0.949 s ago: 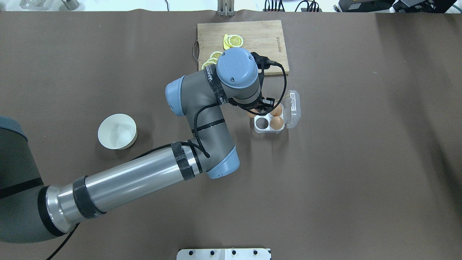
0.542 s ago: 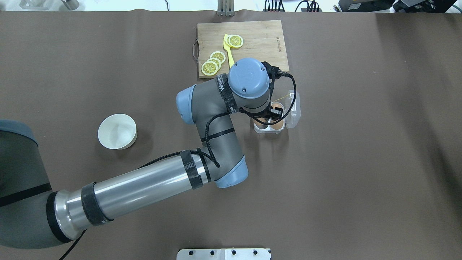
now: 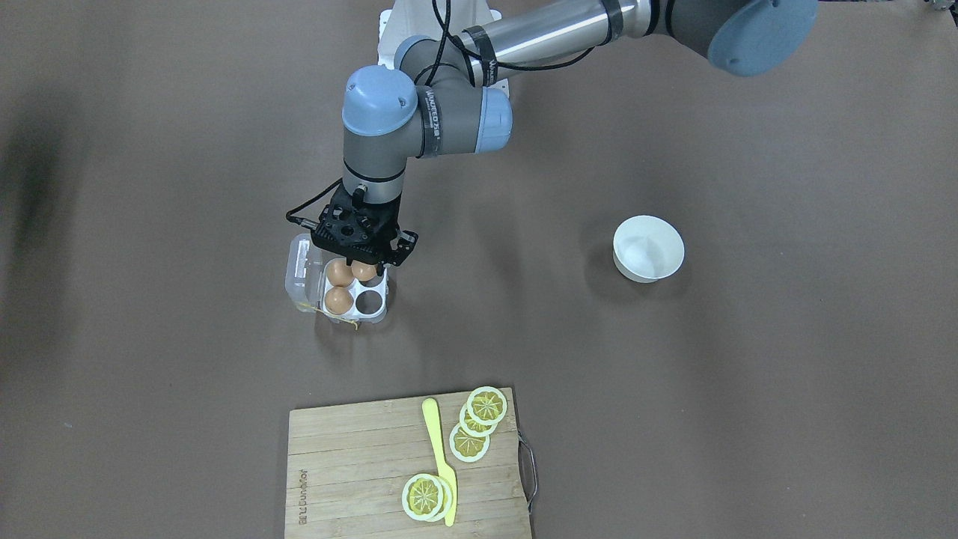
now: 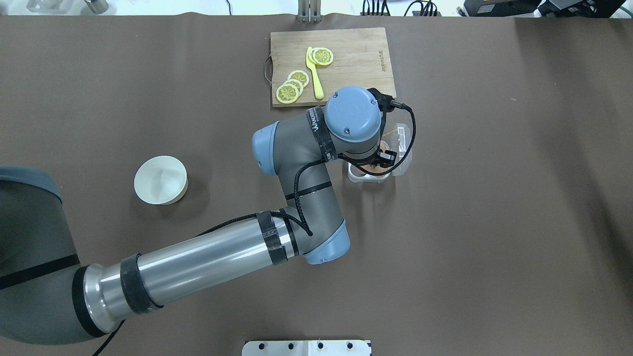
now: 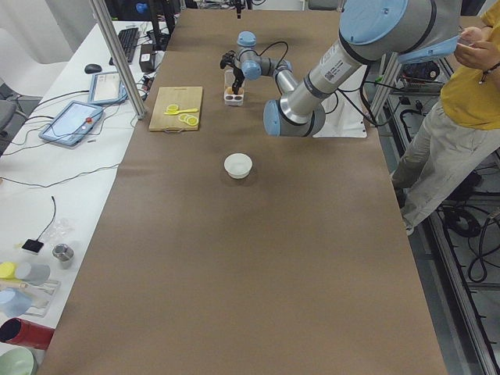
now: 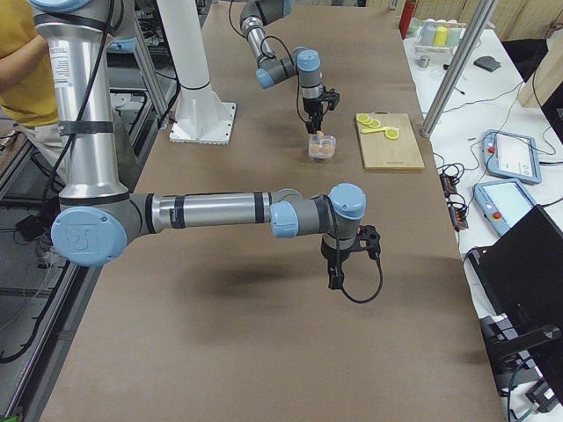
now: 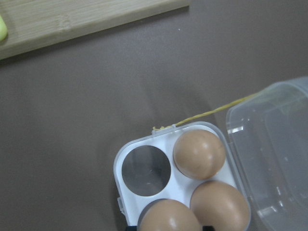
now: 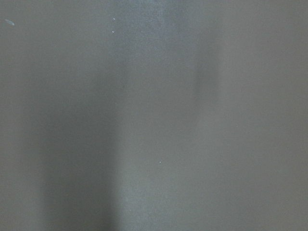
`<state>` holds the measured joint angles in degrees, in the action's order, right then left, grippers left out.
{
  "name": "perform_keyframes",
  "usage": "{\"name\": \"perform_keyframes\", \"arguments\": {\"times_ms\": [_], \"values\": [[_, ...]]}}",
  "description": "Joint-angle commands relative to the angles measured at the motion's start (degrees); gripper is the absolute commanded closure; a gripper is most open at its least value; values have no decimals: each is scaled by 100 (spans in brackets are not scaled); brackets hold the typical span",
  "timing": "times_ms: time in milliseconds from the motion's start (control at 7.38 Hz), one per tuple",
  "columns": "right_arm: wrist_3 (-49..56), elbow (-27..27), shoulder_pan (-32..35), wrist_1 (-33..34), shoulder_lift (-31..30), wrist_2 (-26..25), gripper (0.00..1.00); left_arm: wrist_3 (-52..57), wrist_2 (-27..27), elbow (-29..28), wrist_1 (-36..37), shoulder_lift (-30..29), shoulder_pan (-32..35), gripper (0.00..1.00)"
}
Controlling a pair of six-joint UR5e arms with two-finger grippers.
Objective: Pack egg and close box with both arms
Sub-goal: 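Lower the egg into the empty box cup and open the left gripper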
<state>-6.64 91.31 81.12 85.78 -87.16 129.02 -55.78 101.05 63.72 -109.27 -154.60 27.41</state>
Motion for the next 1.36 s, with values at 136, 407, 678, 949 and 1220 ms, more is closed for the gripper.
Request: {"name": "perform_keyframes", "arguments": {"times_ms": [136, 407, 678, 949, 1220], "values": [[5, 0, 0, 0, -3, 0, 0, -21, -313, -61, -42, -17, 10, 91], [5, 0, 0, 0, -3, 0, 0, -21, -314, -149, -42, -17, 10, 90], [14, 0, 0, 0, -3, 0, 0, -73, -314, -132, -42, -26, 10, 75], [31, 9, 0, 0, -3, 0, 0, -109, -314, -88, -77, -26, 10, 39], [49, 9, 0, 0, -3, 0, 0, -223, -297, -9, -68, 0, 1, 24]]}}
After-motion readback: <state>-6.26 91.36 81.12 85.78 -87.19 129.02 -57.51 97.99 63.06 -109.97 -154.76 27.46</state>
